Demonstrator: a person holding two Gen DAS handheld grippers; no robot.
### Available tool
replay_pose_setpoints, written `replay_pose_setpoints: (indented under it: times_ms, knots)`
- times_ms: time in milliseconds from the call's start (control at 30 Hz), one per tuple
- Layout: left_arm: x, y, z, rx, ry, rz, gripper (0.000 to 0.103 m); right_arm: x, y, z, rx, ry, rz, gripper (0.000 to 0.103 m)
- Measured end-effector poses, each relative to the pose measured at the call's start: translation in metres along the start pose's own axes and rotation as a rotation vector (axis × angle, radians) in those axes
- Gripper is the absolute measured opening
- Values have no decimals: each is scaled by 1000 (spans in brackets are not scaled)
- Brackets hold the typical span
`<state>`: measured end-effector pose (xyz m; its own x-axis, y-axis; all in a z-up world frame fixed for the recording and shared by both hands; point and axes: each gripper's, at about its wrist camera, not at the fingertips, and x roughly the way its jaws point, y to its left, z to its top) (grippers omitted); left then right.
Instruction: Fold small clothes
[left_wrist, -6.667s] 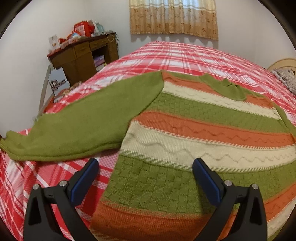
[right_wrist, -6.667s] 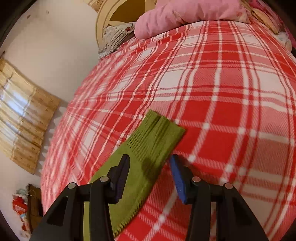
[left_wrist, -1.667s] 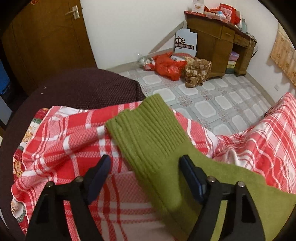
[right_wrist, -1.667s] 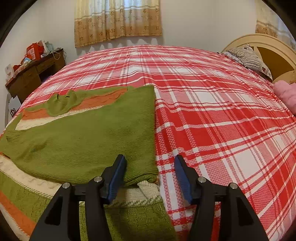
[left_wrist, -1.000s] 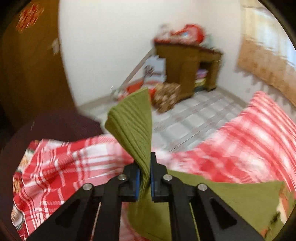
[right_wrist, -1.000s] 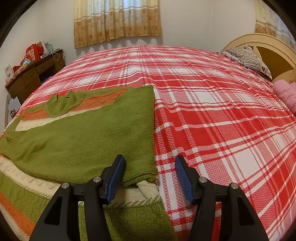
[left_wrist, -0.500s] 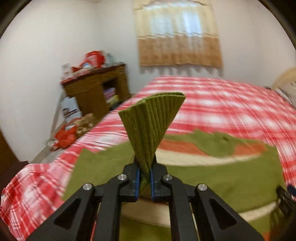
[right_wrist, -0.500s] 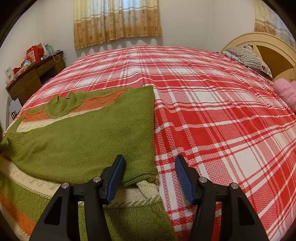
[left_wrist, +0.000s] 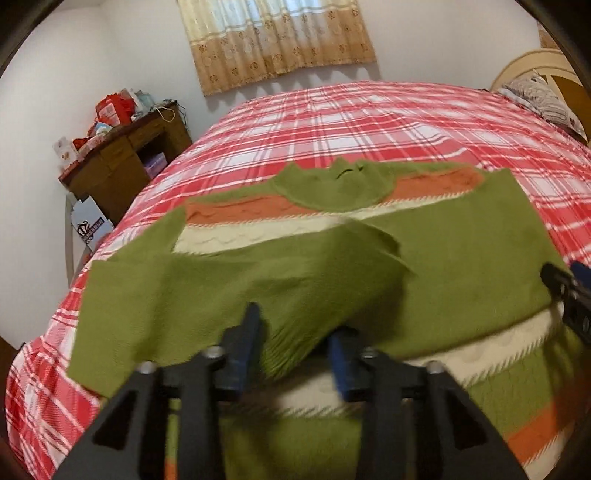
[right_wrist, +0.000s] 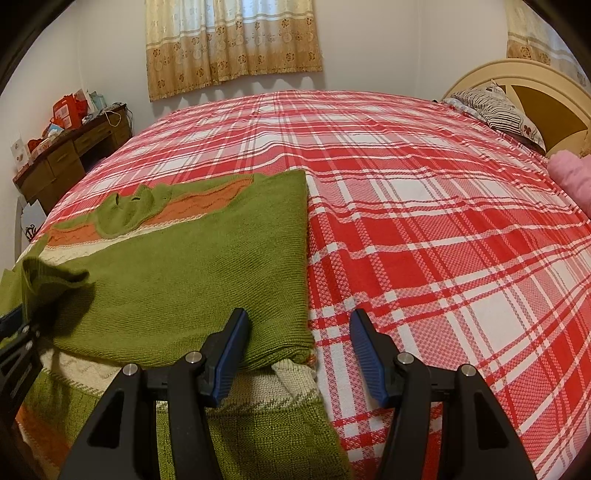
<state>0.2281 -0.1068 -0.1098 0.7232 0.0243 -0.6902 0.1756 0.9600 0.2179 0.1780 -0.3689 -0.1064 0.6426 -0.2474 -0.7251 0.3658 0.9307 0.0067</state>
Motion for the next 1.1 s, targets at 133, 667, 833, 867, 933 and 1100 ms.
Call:
replay_pose_setpoints:
  times_ms: [133,667,833,867,933,1100]
  knots:
    - [-30,35,-16,-50,-44,-64,81,1,-2,0,8,6,7,59]
    - [-3,120,-84,-315,13,78,86,-2,142,7,-69,101,390,59]
    - [-2,128,-89,-387,17,50,97,9,182,5,-213,88,324,30]
    - [-2,128,-89,-393,17,43,98,9,186,6,-219,95,319,28]
    - [-1,129,-88,-389,19,45,101,4,191,11,-223,86,321,21]
    - [-1,127,-87,-391,26,47,103,-43,194,43,-246,-67,353,14]
